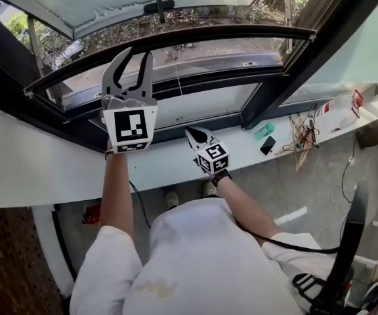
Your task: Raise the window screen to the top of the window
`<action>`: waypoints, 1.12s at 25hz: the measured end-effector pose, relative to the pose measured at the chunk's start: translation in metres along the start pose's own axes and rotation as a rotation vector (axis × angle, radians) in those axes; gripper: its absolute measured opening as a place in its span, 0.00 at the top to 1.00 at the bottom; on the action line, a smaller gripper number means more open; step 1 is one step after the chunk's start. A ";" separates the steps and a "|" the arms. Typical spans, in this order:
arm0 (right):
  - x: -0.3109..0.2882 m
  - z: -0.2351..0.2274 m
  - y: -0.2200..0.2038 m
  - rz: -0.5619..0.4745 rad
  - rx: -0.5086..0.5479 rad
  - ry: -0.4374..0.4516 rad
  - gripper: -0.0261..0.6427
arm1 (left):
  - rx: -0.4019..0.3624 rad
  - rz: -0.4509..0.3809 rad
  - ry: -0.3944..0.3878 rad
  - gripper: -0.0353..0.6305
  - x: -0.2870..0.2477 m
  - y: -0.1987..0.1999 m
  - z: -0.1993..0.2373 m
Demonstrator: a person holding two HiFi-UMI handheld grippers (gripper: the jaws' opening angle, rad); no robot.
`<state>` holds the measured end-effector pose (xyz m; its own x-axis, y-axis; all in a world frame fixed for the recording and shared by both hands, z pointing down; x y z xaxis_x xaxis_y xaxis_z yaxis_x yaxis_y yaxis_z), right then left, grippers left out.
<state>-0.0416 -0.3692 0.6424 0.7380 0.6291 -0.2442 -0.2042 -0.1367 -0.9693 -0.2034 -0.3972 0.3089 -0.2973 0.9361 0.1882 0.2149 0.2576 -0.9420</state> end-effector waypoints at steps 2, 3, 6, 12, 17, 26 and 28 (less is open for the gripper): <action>-0.002 0.002 0.011 -0.021 0.020 0.003 0.96 | 0.023 -0.027 0.018 0.82 -0.003 0.010 0.003; -0.004 0.003 0.015 -0.024 0.034 0.003 0.96 | 0.040 -0.034 0.022 0.82 -0.005 0.014 0.004; -0.009 0.003 0.024 -0.016 0.051 -0.001 0.96 | 0.086 -0.050 0.028 0.82 -0.007 0.021 0.007; -0.012 0.006 0.036 -0.043 0.024 0.001 0.96 | 0.164 -0.094 0.060 0.82 -0.010 0.031 0.011; -0.014 0.008 0.056 -0.090 0.037 -0.004 0.96 | 0.192 -0.149 0.098 0.82 -0.013 0.050 0.017; -0.006 0.012 0.088 -0.152 0.041 0.000 0.96 | 0.187 -0.164 0.135 0.83 -0.022 0.082 0.025; -0.004 0.012 0.092 -0.152 0.044 -0.001 0.96 | 0.193 -0.153 0.138 0.83 -0.022 0.086 0.026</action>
<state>-0.0711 -0.3755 0.5548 0.7622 0.6404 -0.0945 -0.1181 -0.0060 -0.9930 -0.2021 -0.4022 0.2162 -0.1800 0.9172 0.3555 -0.0076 0.3601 -0.9329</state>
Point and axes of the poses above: the fingertips, and each gripper's own axes: x backward along the fingers, z to its left, y out of its top, the point moved 7 cm from there along x, backward along the fingers, and after that the axes turned 12 degrees about x, right-handed, at the moved point
